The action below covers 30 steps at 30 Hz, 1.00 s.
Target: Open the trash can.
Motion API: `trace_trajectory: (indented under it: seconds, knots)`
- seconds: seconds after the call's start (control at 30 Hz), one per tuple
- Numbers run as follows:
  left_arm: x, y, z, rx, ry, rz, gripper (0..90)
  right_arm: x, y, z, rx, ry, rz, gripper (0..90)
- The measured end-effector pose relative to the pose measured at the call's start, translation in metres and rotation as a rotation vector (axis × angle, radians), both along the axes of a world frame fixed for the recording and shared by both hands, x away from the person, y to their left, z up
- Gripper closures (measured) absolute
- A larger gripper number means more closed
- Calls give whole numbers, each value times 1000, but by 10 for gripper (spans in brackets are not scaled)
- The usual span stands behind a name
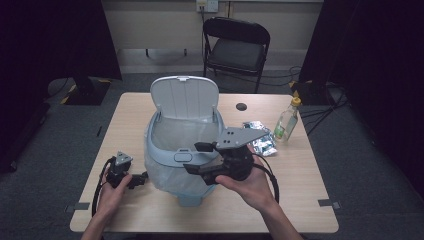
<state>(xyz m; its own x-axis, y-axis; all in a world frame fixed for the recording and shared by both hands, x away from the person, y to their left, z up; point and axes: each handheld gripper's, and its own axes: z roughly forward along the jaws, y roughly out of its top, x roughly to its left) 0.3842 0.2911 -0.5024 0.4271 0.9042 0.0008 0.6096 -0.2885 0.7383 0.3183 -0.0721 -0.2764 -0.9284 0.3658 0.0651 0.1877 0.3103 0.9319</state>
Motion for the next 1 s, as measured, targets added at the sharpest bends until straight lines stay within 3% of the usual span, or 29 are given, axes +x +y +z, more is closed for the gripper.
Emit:
trace_trajectory:
  seconds: [0.2,0.73,1.0]
  knots:
    - [0,0,0,0,1,0,126,10,-20,-5,19,22,-68,346]
    - [0,0,0,0,0,0,126,40,-97,-28,102,71,-304,306]
    - [0,0,0,1,-1,1,126,67,-114,-69,-9,135,-445,288]
